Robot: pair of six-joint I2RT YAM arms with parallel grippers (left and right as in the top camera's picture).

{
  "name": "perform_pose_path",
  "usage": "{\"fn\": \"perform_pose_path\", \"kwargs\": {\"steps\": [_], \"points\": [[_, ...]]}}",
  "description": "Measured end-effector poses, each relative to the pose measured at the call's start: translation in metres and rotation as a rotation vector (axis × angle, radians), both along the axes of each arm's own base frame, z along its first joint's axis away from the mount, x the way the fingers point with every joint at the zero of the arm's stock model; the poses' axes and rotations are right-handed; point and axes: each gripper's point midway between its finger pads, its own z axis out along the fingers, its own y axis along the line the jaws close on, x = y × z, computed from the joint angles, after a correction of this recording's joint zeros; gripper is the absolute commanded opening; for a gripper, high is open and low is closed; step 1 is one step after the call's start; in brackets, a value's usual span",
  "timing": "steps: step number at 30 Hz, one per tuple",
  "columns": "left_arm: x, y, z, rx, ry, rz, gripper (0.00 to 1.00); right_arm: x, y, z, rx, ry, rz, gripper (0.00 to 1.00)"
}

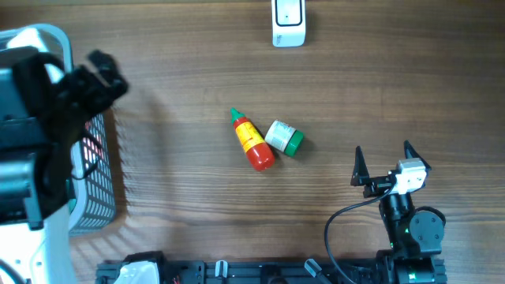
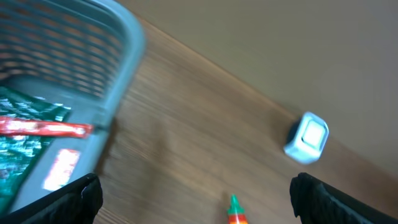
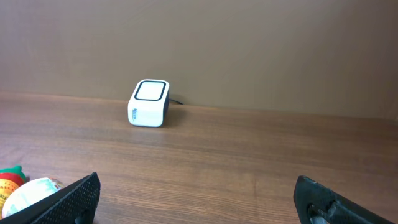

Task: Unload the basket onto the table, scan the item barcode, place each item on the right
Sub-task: 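Return the left gripper to the basket and grasp the red snack box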

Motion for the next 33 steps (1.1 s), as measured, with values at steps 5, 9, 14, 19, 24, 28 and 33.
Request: {"fn": "perform_pose_path", "kwargs": {"steps": [5,9,14,19,24,28,33], "points": [[-0.039,0.078,-0.023,-0.115,0.089,0.36,1.0,0.0,0.0,0.0,0.0,0.0,0.0,1.0],[-0.062,0.12,-0.06,-0.27,0.195,0.627,1.0,0.0,0.0,0.0,0.0,0.0,0.0,1.0],[-0.046,0.129,-0.139,-0.475,0.38,0.748,1.0,0.0,0.0,0.0,0.0,0.0,0.0,1.0],[-0.035,0.126,-0.214,-0.616,0.595,0.808,1.0,0.0,0.0,0.0,0.0,0.0,0.0,1.0],[-0.023,0.121,-0.258,-0.711,0.72,0.811,1.0,0.0,0.0,0.0,0.0,0.0,0.0,1.0],[-0.015,0.122,-0.277,-0.73,0.753,0.811,1.0,0.0,0.0,0.0,0.0,0.0,0.0,1.0],[0.005,0.117,-0.291,-0.703,0.714,0.769,1.0,0.0,0.0,0.0,0.0,0.0,0.0,1.0]]}}
